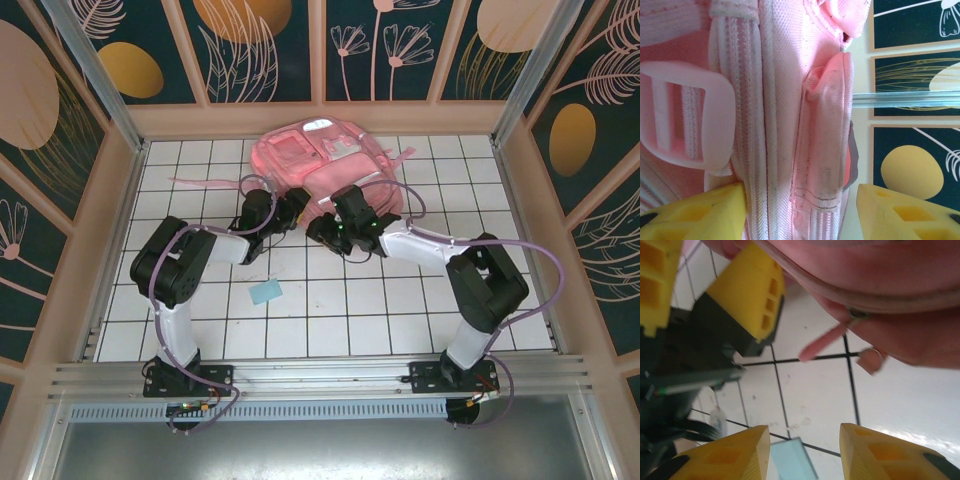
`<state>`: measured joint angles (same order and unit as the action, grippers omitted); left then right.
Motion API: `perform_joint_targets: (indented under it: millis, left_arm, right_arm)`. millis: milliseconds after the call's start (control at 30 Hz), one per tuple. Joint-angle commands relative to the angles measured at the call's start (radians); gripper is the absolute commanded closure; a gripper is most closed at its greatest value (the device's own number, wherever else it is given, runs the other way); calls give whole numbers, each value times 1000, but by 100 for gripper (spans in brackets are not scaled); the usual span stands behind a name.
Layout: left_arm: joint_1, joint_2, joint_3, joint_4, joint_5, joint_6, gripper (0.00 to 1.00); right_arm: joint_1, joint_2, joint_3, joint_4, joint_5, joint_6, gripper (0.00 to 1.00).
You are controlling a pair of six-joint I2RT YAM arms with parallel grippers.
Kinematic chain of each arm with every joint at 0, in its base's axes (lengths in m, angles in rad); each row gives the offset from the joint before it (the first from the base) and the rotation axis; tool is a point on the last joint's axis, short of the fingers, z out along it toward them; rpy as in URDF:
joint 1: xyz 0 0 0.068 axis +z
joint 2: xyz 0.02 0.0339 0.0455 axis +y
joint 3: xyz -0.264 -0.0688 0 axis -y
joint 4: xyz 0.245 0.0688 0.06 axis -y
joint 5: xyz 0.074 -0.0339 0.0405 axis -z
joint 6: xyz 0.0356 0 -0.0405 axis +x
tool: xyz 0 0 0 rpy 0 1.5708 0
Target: Pack the student bag
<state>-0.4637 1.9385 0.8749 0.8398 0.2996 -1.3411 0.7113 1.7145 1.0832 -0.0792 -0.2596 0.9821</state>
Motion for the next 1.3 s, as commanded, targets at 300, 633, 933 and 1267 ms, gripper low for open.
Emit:
perform_joint_targets:
  millis: [300, 633, 933, 1267]
  left_arm:
    - [-18, -15, -43, 122, 0, -47, 41]
    - [-19, -40, -65, 137, -13, -56, 41]
    - [-20, -37, -72, 133, -37, -53, 41]
    - [44, 114, 146, -86, -135, 129, 38]
  right_arm:
    - [-31, 89, -65, 236, 23, 261, 58]
    - [-48, 154, -23, 228, 67, 332, 60]
    - [-46, 124, -42, 215, 97, 313, 100]
    - [-61, 100, 65, -270, -111, -185, 100]
